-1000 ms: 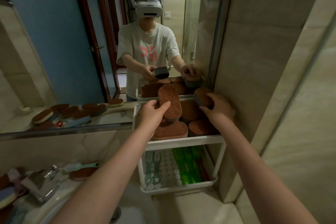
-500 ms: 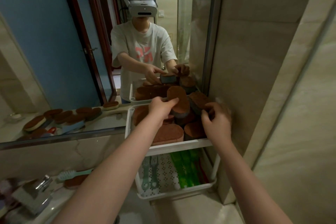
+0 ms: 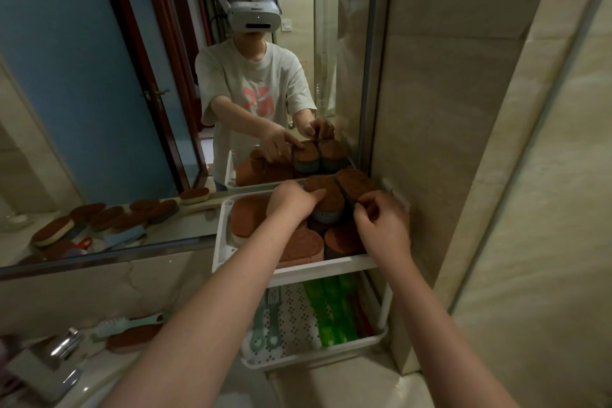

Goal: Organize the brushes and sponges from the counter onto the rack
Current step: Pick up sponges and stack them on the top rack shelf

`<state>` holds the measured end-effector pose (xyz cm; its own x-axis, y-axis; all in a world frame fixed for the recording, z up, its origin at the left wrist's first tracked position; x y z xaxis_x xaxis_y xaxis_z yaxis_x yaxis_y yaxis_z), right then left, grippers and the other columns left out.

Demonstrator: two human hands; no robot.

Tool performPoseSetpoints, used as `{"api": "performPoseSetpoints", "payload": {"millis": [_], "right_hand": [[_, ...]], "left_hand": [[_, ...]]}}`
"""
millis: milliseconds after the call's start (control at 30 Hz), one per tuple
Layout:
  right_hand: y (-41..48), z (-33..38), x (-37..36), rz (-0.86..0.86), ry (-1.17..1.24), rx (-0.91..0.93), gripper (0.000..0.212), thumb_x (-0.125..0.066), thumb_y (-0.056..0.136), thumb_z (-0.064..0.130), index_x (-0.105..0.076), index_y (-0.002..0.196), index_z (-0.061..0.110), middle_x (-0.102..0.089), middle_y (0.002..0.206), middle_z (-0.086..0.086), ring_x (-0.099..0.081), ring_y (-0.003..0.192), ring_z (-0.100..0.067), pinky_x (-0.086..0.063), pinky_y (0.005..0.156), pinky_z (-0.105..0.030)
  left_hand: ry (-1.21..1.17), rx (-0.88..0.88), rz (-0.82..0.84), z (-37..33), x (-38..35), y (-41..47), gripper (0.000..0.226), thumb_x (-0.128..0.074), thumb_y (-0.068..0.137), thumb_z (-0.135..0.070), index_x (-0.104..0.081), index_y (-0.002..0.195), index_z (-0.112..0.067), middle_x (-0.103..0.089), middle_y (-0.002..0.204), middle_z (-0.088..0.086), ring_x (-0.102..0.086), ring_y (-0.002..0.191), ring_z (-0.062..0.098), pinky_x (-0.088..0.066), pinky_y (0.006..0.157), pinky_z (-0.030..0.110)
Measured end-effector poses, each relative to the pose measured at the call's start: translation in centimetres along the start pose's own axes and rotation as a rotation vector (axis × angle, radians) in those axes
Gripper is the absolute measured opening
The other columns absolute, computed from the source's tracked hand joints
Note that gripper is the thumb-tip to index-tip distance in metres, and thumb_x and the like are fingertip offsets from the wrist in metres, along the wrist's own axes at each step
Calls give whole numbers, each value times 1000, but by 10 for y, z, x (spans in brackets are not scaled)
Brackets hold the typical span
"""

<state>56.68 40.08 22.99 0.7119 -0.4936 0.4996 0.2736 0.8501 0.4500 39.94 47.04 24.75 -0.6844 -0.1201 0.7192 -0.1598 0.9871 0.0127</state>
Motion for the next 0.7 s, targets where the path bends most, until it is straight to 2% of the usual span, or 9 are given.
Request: {"api": "performPoseSetpoints", "payload": {"millis": [167, 233, 333, 367, 500, 600, 700], "right_hand": [[-3, 5, -1, 23, -52, 3, 12, -57, 89, 26, -62, 93, 17, -60, 81, -2, -57, 74, -17, -45, 64, -28], [-6, 9, 0, 43, -71, 7, 11, -56, 90, 28, -61, 91, 18, -59, 80, 0, -55, 72, -16, -41, 62, -27], [-12, 19, 7, 5, -92, 96, 11, -57, 90, 24, -63, 93, 16, -56, 77, 5, -50, 69, -11, -33, 60, -23], [-15, 23, 10, -24, -81, 130, 12, -58, 89, 23, -65, 94, 15, -56, 78, 6, -49, 69, -9, -33, 60, -22], [-38, 40, 13, -125, -32, 242, 11, -59, 86, 17, -66, 94, 13, -58, 81, 5, -50, 70, -7, -34, 62, -21], [-67, 55, 6, -160, 38, 298, 6, -59, 84, 13, -63, 88, 10, -58, 78, 2, -51, 68, -10, -35, 61, -20], [-102, 61, -9, -161, 117, 300, 8, -56, 84, 13, -61, 88, 8, -58, 76, -3, -53, 69, -15, -39, 63, -25]], "left_hand": [[97, -82, -38, 0, 1, -7, 52, -53, 83, -60, -68, 100, -13, -69, 99, 9, -63, 90, 28, -46, 68, 32], [108, -85, -51, 0, 4, -13, 55, -48, 85, -61, -68, 98, -12, -69, 95, 9, -63, 84, 26, -49, 66, 34], [104, -148, -133, 0, 16, -31, 52, -47, 89, -55, -64, 104, -8, -65, 102, 10, -61, 93, 28, -45, 68, 31], [83, -188, -177, 0, 22, -41, 48, -47, 90, -52, -64, 102, -9, -64, 102, 9, -60, 94, 27, -42, 68, 30], [-101, -305, -349, 20, 42, -91, 25, -53, 90, -37, -59, 80, -15, -56, 85, 0, -52, 76, 14, -35, 65, 24], [-195, -350, -415, 49, 52, -125, 21, -54, 90, -31, -58, 75, -16, -56, 79, -1, -52, 72, 13, -38, 63, 25], [-252, -319, -427, 86, 56, -151, 21, -55, 90, -27, -59, 75, -13, -58, 78, 2, -51, 69, 11, -40, 61, 24]]}}
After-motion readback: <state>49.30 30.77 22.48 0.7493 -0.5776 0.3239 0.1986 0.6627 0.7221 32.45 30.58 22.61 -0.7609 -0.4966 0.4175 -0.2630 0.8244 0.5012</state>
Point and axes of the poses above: each hand's wrist, its own y-axis towards the middle knuckle, its own x-axis out of the back of the hand, z = x × y, the point moved 4 cm from there along y, towards the middle knuckle
